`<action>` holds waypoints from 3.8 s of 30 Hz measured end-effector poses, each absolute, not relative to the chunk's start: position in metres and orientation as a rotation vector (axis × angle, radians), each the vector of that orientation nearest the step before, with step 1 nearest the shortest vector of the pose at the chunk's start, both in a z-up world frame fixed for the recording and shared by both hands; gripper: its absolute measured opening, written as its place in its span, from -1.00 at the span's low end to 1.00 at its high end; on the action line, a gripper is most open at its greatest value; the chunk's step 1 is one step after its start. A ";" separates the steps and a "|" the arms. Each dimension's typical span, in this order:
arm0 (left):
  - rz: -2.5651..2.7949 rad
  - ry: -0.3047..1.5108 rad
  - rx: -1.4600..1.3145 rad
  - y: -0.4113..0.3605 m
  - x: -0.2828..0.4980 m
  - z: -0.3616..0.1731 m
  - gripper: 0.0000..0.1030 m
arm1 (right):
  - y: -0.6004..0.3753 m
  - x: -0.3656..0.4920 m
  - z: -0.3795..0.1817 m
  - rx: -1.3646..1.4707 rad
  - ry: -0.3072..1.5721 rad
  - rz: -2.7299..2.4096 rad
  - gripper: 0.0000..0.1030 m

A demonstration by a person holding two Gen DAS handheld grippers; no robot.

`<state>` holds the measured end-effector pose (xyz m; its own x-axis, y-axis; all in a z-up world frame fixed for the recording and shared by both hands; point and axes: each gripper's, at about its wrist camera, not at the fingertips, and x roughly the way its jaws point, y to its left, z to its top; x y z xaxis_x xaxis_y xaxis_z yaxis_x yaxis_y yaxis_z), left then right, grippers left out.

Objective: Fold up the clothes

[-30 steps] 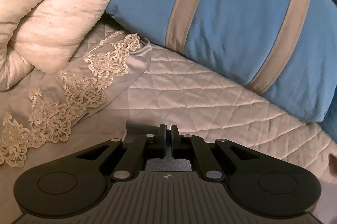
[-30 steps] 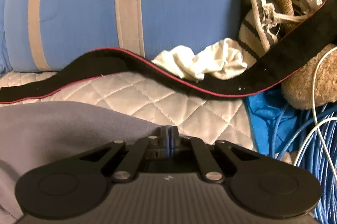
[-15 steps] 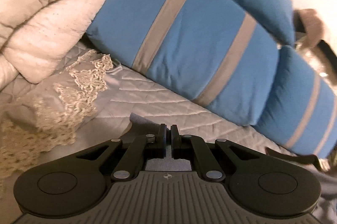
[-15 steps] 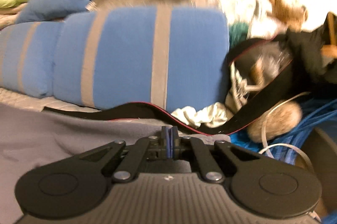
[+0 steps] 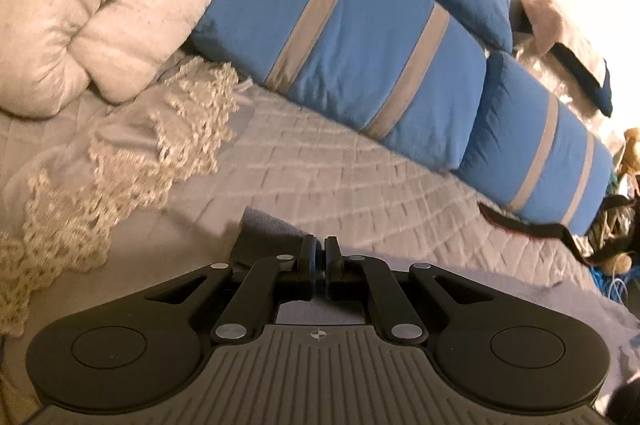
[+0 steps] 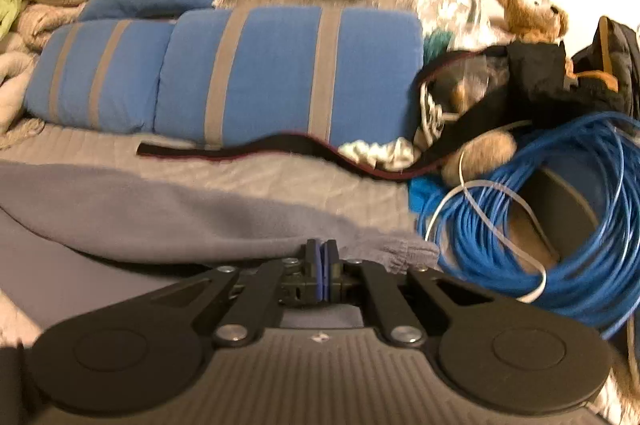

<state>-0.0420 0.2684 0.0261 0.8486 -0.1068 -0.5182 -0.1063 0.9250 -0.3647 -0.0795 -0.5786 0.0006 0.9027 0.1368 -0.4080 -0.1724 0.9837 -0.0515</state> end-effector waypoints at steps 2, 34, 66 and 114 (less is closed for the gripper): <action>0.014 0.560 -0.387 0.270 -0.045 0.035 -0.82 | -0.578 -0.084 -0.001 -0.110 0.434 0.143 -0.56; -0.588 0.576 0.594 -0.093 -0.024 0.058 0.37 | -0.543 -0.002 -0.005 -1.418 0.662 0.430 -0.78; -0.368 0.407 1.354 -0.168 -0.090 -0.032 -0.95 | -0.549 -0.063 -0.020 -1.300 0.506 0.247 -0.79; -0.475 0.449 1.380 -0.163 -0.133 -0.063 -0.96 | -0.544 -0.129 -0.078 -1.374 0.698 0.331 -0.81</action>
